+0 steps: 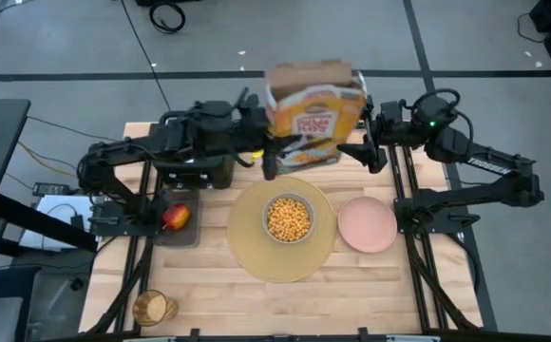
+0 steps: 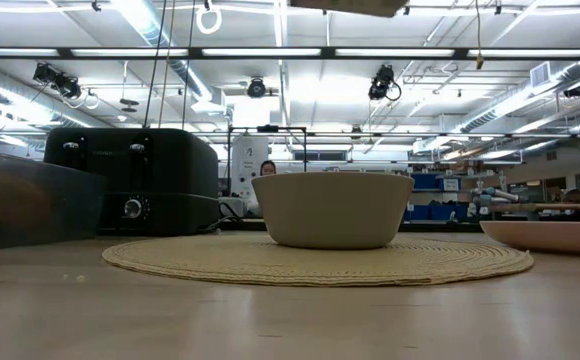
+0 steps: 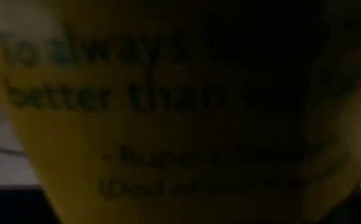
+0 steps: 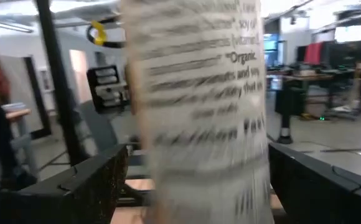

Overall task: Arrange a breakfast setting
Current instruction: Pour the cereal into the gray bowl

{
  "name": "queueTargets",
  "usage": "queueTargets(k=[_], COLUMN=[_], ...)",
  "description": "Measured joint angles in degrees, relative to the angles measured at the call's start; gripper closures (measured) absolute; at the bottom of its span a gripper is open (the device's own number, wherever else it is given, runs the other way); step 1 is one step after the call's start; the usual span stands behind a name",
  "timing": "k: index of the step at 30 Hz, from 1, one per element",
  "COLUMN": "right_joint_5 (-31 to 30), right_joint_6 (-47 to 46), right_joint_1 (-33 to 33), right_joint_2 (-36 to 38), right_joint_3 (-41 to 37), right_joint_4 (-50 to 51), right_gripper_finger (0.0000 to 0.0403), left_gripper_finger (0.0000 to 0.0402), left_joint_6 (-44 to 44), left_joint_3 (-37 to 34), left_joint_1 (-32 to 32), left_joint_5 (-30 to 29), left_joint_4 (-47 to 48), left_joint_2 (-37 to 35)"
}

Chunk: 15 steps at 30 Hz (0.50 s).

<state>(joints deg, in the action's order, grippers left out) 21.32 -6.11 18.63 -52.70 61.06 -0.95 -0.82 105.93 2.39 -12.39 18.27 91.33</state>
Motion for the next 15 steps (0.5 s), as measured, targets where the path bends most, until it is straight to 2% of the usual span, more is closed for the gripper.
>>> queueTargets(k=[3, 8, 11, 15], right_joint_5=[1.4, 3.9, 5.2, 4.6], right_joint_6=[0.2, -1.9, -3.2, -3.2], right_joint_1=[0.0, -0.2, -0.2, -0.8], right_joint_2=[-1.1, -2.5, -3.1, -3.3], right_joint_3=[0.0, 0.0, 0.0, 0.0], right_joint_4=[-0.2, -0.7, -0.8, -0.9], right_gripper_finger=[0.003, 0.0042, 0.0072, 0.0138], left_gripper_finger=[0.0271, 0.0271, 0.0271, 0.0265], left_joint_6=[0.1, 0.5, 0.6, 0.6], left_joint_3=[0.0, 0.0, 0.0, 0.0], left_joint_1=[-0.1, -0.3, -0.3, -0.3], left_joint_5=[3.2, 4.3, 4.1, 4.1], left_joint_4=[-0.8, -0.4, -0.4, -0.3], left_joint_2=[1.7, 3.5, 3.8, 3.8])
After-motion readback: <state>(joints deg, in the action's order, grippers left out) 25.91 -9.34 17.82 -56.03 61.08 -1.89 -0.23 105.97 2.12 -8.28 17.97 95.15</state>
